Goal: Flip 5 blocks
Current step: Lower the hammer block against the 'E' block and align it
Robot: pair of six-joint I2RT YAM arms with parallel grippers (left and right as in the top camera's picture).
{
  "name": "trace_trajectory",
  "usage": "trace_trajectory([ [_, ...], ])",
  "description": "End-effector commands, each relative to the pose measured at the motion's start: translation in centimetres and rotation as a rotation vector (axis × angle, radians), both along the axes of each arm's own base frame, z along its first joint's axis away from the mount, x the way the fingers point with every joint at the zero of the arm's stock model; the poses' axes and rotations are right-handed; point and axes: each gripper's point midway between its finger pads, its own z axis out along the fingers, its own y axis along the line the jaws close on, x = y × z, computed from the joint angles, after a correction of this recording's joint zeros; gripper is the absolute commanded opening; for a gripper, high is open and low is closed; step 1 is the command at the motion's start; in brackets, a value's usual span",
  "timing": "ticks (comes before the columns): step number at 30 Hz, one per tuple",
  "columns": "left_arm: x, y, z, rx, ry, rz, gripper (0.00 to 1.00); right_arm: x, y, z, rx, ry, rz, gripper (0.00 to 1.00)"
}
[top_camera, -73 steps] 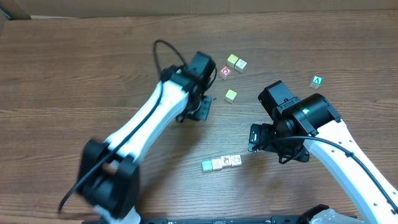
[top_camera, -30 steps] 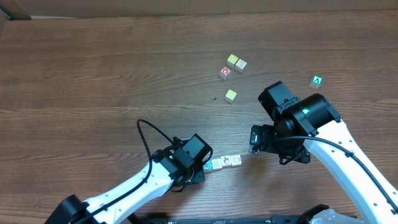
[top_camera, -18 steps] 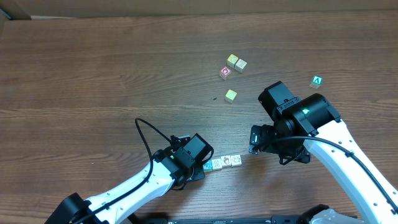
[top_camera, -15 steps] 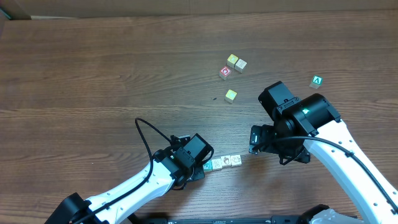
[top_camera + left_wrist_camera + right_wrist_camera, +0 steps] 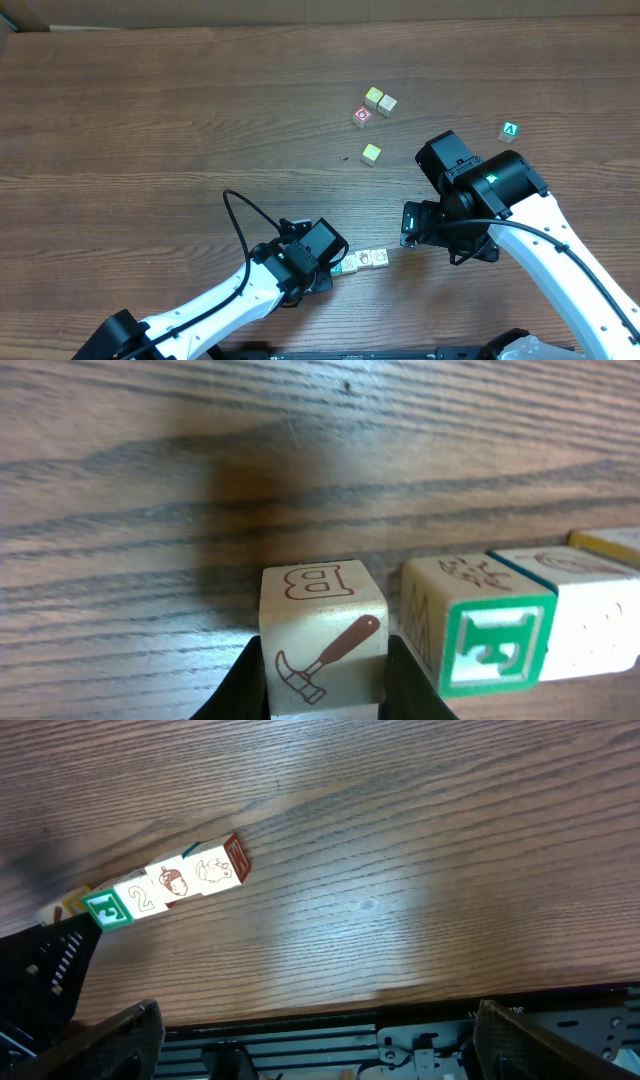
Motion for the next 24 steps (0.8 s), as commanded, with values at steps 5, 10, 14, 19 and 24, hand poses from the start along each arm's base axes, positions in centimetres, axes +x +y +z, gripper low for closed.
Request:
trace_trajectory([
  [5, -0.52, 0.03, -0.42, 0.014, 0.012, 0.017, 0.04, 0.33, 0.1, 1.04, 0.02, -0.038, 0.002, 1.0],
  [10, -0.45, 0.08, -0.41, 0.017, 0.008, 0.019, 0.3, 0.28, 0.06, 1.04, 0.018, -0.036, 0.002, 1.0],
  [14, -0.36, 0.16, -0.4, 0.022, 0.003, 0.02, 0.36, 0.26, 0.06, 1.04, 0.018, -0.036, 0.002, 1.0],
  [19, -0.27, 0.24, -0.4, 0.026, -0.002, 0.021, 0.43, 0.26, 0.06, 1.04, 0.018, -0.036, 0.002, 1.0],
  [24, -0.09, 0.36, -0.31, 0.032, -0.013, 0.023, 0.46, 0.23, 0.05, 1.04, 0.018, -0.034, 0.002, 1.0],
])
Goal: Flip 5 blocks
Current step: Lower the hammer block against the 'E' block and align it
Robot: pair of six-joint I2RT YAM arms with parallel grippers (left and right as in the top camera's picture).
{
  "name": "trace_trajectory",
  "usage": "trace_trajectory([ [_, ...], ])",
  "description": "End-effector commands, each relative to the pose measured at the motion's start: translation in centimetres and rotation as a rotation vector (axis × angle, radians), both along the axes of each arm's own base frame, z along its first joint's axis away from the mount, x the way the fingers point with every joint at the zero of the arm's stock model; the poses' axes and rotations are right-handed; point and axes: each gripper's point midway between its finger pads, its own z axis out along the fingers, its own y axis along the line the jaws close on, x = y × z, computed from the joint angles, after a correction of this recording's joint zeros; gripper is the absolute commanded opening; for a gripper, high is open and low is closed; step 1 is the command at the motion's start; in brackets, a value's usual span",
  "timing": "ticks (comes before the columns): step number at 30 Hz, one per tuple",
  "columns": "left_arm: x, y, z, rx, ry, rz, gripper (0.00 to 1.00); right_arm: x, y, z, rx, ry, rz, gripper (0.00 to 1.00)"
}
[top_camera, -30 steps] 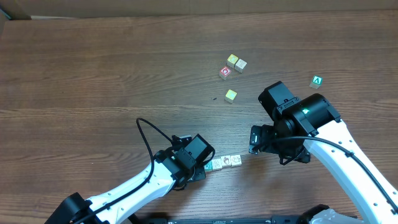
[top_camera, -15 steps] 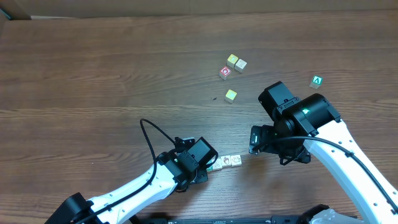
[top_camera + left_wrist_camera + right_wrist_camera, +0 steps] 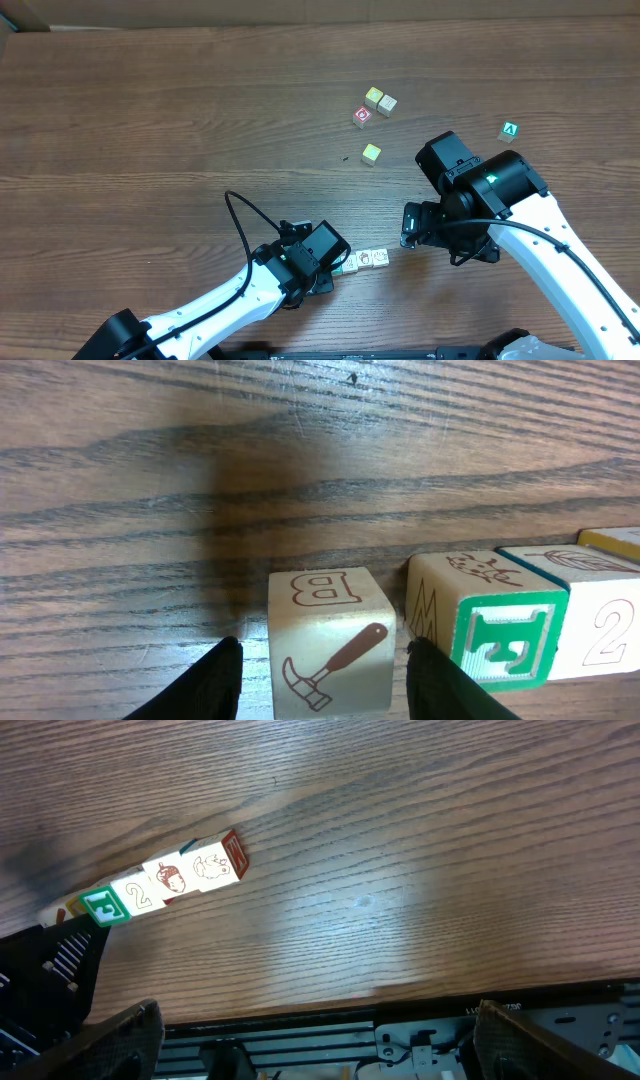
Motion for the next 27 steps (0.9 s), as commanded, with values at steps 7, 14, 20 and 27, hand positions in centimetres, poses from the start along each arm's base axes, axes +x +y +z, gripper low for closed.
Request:
trace_trajectory([
  [7, 0.2, 0.3, 0.2, 0.017, -0.026, 0.007, 0.47, 0.3, 0.1, 1.0, 0.02, -0.039, 0.002, 1.0],
  [14, 0.2, 0.3, 1.7, -0.011, -0.058, -0.018, 0.46, 0.4, 0.1, 1.0, 0.021, -0.039, 0.002, 1.0],
  [20, 0.0, 0.4, 3.6, -0.054, -0.097, -0.034, 0.4, 0.3, 0.2, 1.0, 0.023, -0.038, 0.002, 1.0],
  [27, -1.8, 3.6, 3.2, 0.048, -0.029, 0.084, 0.04, 0.3, 0.3, 1.1, 0.031, -0.035, 0.002, 1.0],
])
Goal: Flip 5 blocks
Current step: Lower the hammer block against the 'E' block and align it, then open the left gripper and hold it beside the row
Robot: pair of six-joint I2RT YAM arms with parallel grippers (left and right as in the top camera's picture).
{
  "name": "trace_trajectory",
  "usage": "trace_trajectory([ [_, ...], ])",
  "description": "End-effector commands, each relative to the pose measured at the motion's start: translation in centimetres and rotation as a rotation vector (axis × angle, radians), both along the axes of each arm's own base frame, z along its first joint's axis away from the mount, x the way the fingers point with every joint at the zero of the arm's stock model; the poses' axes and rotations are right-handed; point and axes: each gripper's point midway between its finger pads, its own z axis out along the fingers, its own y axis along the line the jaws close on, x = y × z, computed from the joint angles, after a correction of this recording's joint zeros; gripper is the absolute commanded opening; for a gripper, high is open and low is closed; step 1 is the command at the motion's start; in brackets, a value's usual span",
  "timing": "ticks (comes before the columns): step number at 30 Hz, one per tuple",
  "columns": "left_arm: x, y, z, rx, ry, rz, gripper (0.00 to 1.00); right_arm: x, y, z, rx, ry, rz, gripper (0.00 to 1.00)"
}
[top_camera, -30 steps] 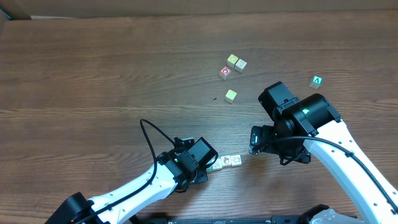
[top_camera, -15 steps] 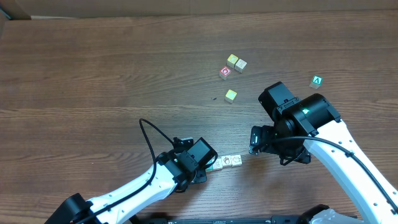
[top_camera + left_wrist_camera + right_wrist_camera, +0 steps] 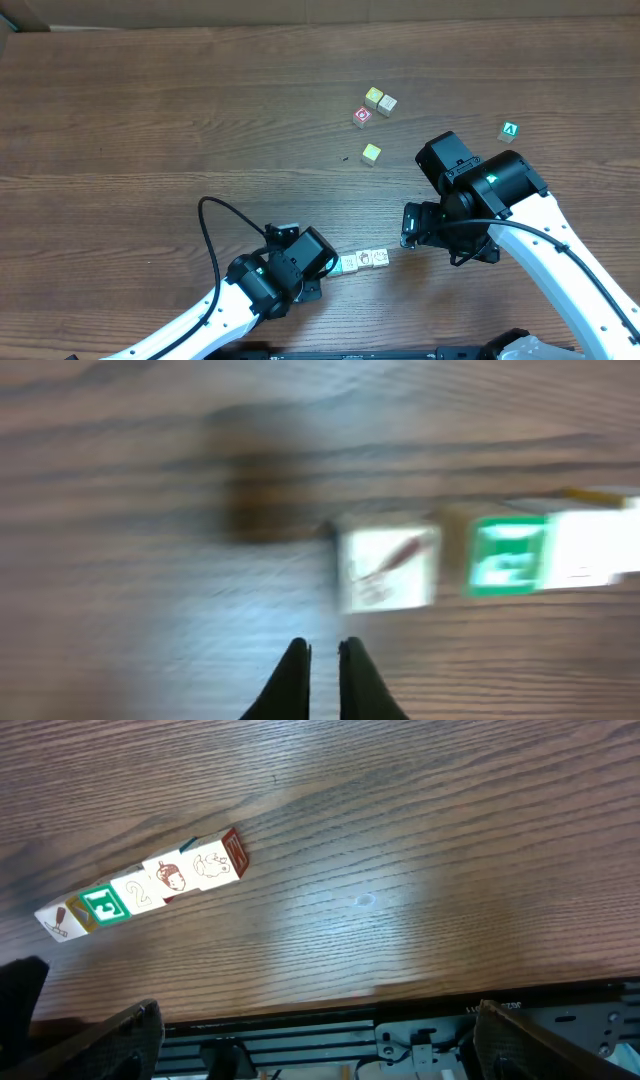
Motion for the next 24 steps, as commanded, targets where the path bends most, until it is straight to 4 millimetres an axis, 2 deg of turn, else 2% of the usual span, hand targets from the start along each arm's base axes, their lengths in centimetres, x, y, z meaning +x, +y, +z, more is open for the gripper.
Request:
trace_trajectory([
  [1, -0.2, 1.2, -0.1, 0.04, -0.003, 0.073, 0.04, 0.3, 0.2, 1.0, 0.028, -0.038, 0.002, 1.0],
  [15, -0.2, 0.5, -3.9, 0.103, 0.085, 0.085, 0.04, 0.3, 0.2, 1.0, 0.027, -0.037, 0.006, 1.0],
  [24, 0.6, 0.2, -4.0, 0.103, 0.049, 0.074, 0.04, 0.3, 0.2, 1.0, 0.027, -0.037, 0.006, 1.0],
])
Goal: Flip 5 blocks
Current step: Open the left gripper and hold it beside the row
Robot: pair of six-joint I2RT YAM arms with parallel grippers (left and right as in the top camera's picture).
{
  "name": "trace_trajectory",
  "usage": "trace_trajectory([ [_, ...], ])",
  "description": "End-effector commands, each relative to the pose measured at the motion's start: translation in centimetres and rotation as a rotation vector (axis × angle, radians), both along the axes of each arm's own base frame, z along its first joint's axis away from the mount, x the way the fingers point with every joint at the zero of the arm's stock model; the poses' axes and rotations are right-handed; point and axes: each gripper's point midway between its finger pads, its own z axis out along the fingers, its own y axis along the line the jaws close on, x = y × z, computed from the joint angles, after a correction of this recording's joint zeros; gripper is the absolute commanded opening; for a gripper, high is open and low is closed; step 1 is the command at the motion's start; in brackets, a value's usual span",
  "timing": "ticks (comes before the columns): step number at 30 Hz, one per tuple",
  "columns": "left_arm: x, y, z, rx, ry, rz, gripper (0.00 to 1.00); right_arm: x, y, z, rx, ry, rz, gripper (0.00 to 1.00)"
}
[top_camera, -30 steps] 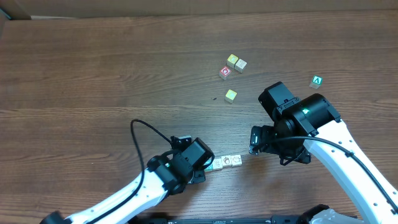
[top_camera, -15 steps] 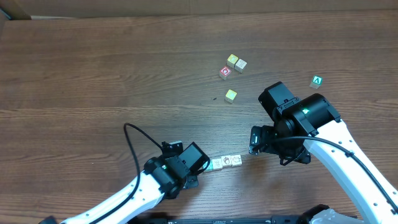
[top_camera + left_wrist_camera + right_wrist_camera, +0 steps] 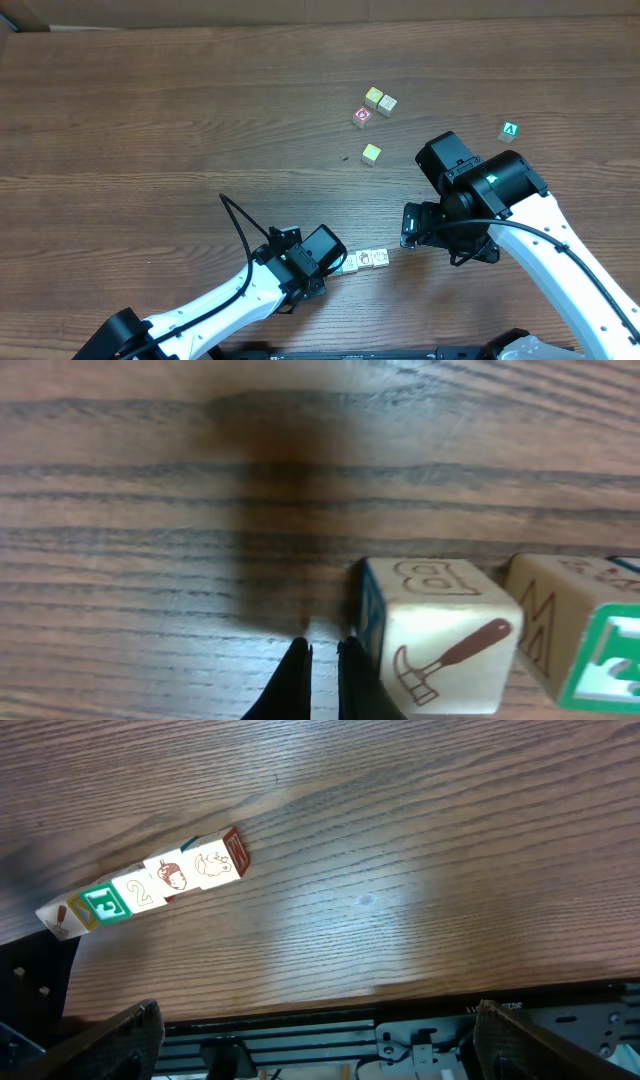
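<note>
Several picture blocks stand in a touching row [image 3: 150, 888] near the table's front edge. Its left end is a block with a brown hammer and a letter B [image 3: 440, 645]; beside it comes a block with a green-framed letter [image 3: 600, 660]. My left gripper [image 3: 322, 660] is shut on nothing, its tips on the table just left of the hammer block. In the overhead view the left gripper [image 3: 322, 258] covers the row's left end. My right gripper [image 3: 320, 1050] hangs open, right of the row [image 3: 366, 259], holding nothing.
Loose blocks lie further back: a pair [image 3: 380, 100], a red-faced one [image 3: 361, 116], a yellow-green one [image 3: 371, 153] and a teal one [image 3: 510, 130] at the far right. The table's front edge [image 3: 330, 1000] runs close below the row.
My left gripper, still shut, has moved right, back toward the row; its tips now stand right beside the hammer block's left side. The right arm has not moved.
My left gripper was shut on the hammer block at the row's left end. Then it stood open around that block, which rested on the table. Then it was shut and drawn back to the left. Now its shut tips are beside the block.
</note>
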Motion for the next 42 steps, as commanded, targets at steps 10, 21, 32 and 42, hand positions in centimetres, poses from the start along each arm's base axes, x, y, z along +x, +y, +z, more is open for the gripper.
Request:
trace_trajectory([
  [10, 0.8, 0.7, -0.1, 0.049, -0.054, -0.013, 0.04, 0.2, 0.1, 1.0, 0.023, -0.032, 0.002, 1.0],
  [21, 1.2, 0.0, -0.1, 0.02, -0.069, -0.033, 0.04, 0.2, 0.1, 1.0, 0.022, -0.03, 0.002, 1.0],
  [32, 1.4, -0.7, 0.0, -0.011, -0.071, -0.035, 0.05, 0.1, 0.1, 1.0, 0.022, -0.03, 0.002, 1.0],
  [42, 1.5, -0.8, 0.0, -0.016, -0.076, -0.034, 0.04, 0.0, 0.0, 1.0, 0.019, -0.024, 0.001, 1.0],
])
